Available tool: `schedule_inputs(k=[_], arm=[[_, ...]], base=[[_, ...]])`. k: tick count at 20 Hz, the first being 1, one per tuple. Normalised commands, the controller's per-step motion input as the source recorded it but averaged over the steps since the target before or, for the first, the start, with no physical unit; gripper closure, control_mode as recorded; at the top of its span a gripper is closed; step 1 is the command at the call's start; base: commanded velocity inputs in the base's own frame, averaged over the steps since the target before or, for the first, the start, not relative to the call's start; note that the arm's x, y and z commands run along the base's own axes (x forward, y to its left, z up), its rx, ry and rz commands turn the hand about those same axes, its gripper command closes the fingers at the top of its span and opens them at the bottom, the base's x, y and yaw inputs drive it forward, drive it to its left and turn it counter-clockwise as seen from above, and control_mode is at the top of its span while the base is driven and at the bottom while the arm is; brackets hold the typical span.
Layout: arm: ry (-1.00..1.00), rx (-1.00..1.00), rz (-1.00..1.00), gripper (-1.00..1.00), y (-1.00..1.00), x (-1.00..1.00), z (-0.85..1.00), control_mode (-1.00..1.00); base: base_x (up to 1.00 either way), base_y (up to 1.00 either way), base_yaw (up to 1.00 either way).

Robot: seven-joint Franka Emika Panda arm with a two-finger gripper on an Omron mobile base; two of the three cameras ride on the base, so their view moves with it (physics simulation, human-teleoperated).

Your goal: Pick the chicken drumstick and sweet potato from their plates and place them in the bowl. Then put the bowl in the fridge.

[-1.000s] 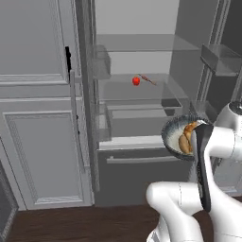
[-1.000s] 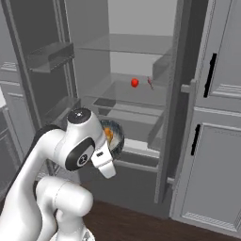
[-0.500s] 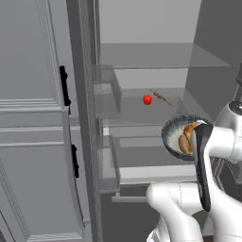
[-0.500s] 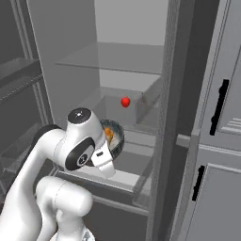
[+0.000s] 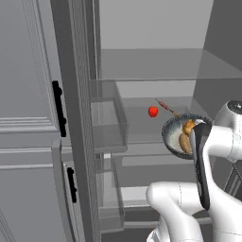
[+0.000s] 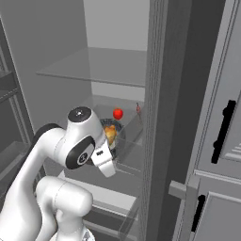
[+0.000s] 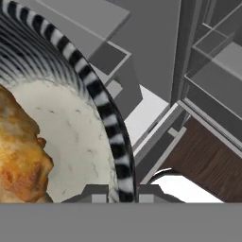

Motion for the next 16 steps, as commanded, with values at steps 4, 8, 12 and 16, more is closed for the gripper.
schedule_inputs(k=[4,8,12,16], arm=[[0.0,0.0,0.0,1.0,0.0,0.0,0.0,1.0],[0.0,0.01,0.0,1.0,0.03,0.25,0.0,-1.0],[-0.02,0.11,0.03,1.0,0.0,0.95,0.0,-1.0],[-0.09,0.17,0.01,1.0,0.28,0.59,0.0,-1.0]], base=[[0.49,0.16,0.0],[0.48,0.06,0.0],[0.0,0.0,0.0],[0.0,0.0,0.0]])
